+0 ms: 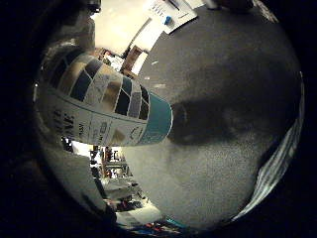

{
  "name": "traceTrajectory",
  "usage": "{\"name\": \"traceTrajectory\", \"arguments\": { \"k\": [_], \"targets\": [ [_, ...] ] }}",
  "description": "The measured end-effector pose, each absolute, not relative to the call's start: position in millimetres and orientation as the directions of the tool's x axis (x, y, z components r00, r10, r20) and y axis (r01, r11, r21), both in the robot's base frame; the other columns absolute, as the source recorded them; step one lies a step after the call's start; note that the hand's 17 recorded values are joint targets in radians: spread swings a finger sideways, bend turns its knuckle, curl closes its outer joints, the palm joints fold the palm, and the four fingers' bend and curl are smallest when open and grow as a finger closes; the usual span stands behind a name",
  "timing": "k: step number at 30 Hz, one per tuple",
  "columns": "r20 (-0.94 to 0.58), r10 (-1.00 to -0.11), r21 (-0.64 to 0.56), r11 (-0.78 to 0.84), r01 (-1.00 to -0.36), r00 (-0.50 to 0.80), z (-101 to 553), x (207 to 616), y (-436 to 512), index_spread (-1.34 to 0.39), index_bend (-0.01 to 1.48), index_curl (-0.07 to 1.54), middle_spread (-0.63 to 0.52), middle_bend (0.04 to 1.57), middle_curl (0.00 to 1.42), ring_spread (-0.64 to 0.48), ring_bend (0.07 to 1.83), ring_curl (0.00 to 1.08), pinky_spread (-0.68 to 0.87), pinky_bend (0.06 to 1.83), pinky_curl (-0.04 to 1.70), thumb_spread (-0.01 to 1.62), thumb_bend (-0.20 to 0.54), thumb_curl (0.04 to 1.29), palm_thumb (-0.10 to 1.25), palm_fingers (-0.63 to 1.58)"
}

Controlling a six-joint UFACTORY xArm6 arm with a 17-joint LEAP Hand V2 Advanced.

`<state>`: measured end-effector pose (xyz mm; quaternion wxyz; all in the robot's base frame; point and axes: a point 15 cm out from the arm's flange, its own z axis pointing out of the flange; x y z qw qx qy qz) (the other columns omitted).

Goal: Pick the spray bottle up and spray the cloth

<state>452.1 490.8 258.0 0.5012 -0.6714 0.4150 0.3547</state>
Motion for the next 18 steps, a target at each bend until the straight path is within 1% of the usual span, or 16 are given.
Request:
{"name": "traceTrajectory", "arguments": {
  "k": [2, 4, 5, 7, 10, 12, 14, 15, 16, 17, 18],
  "targets": [
    [-0.894, -0.206, -0.372, -0.154, -0.915, 0.398, 254.1, 451.4, 490.1, -0.31, 1.07, 0.65, -0.19, 1.30, 0.74, -0.21, 1.42, 0.61, -0.31, 1.31, 0.63, 0.85, -0.049, 0.88, 0.80, 1.19],
    [-0.894, -0.207, -0.370, -0.156, -0.916, 0.397, 254.9, 449.6, 491.2, -0.35, 0.98, 0.64, -0.20, 1.28, 0.72, -0.21, 1.42, 0.59, -0.35, 1.28, 0.61, 0.85, -0.042, 0.84, 0.75, 1.18],
    [-0.894, -0.206, -0.370, -0.157, -0.916, 0.397, 255.5, 449.1, 491.6, -0.37, 0.91, 0.62, -0.20, 1.27, 0.71, -0.21, 1.40, 0.58, -0.39, 1.25, 0.58, 0.85, -0.038, 0.82, 0.73, 1.18],
    [-0.893, -0.213, -0.370, -0.153, -0.916, 0.396, 254.8, 450.0, 491.3, -0.41, 0.82, 0.61, -0.20, 1.23, 0.68, -0.23, 1.36, 0.55, -0.45, 1.20, 0.54, 0.84, -0.037, 0.78, 0.70, 1.18],
    [-0.893, -0.214, -0.369, -0.154, -0.917, 0.395, 255.3, 448.4, 492.3, -0.45, 0.73, 0.60, -0.23, 1.16, 0.63, -0.25, 1.31, 0.51, -0.55, 1.10, 0.48, 0.81, -0.036, 0.75, 0.69, 1.18],
    [-0.893, -0.215, -0.368, -0.156, -0.917, 0.395, 254.2, 447.2, 492.3, -0.48, 0.67, 0.61, -0.24, 1.14, 0.62, -0.27, 1.28, 0.49, -0.59, 1.02, 0.44, 0.80, -0.033, 0.73, 0.69, 1.15],
    [-0.893, -0.214, -0.368, -0.158, -0.916, 0.395, 253.4, 446.7, 492.3, -0.52, 0.58, 0.60, -0.26, 1.07, 0.59, -0.30, 1.23, 0.47, -0.58, 1.00, 0.41, 0.79, -0.035, 0.71, 0.68, 1.10],
    [-0.893, -0.215, -0.368, -0.158, -0.916, 0.396, 253.3, 446.5, 492.3, -0.53, 0.57, 0.60, -0.27, 1.02, 0.57, -0.31, 1.21, 0.45, -0.57, 1.01, 0.41, 0.80, -0.036, 0.71, 0.67, 1.06],
    [-0.892, -0.215, -0.369, -0.163, -0.915, 0.398, 252.8, 445.9, 492.1, -0.55, 0.52, 0.59, -0.29, 0.98, 0.56, -0.33, 1.18, 0.44, -0.55, 1.00, 0.41, 0.80, -0.035, 0.70, 0.67, 1.06],
    [-0.889, -0.218, -0.371, -0.170, -0.913, 0.402, 251.9, 445.0, 491.6, -0.56, 0.47, 0.59, -0.31, 0.91, 0.54, -0.35, 1.15, 0.43, -0.52, 1.02, 0.41, 0.81, -0.035, 0.68, 0.66, 1.00],
    [-0.887, -0.220, -0.373, -0.178, -0.911, 0.407, 251.4, 444.2, 491.0, -0.57, 0.45, 0.59, -0.32, 0.90, 0.54, -0.35, 1.14, 0.42, -0.51, 1.01, 0.41, 0.81, -0.036, 0.68, 0.66, 0.99]
  ]
}}
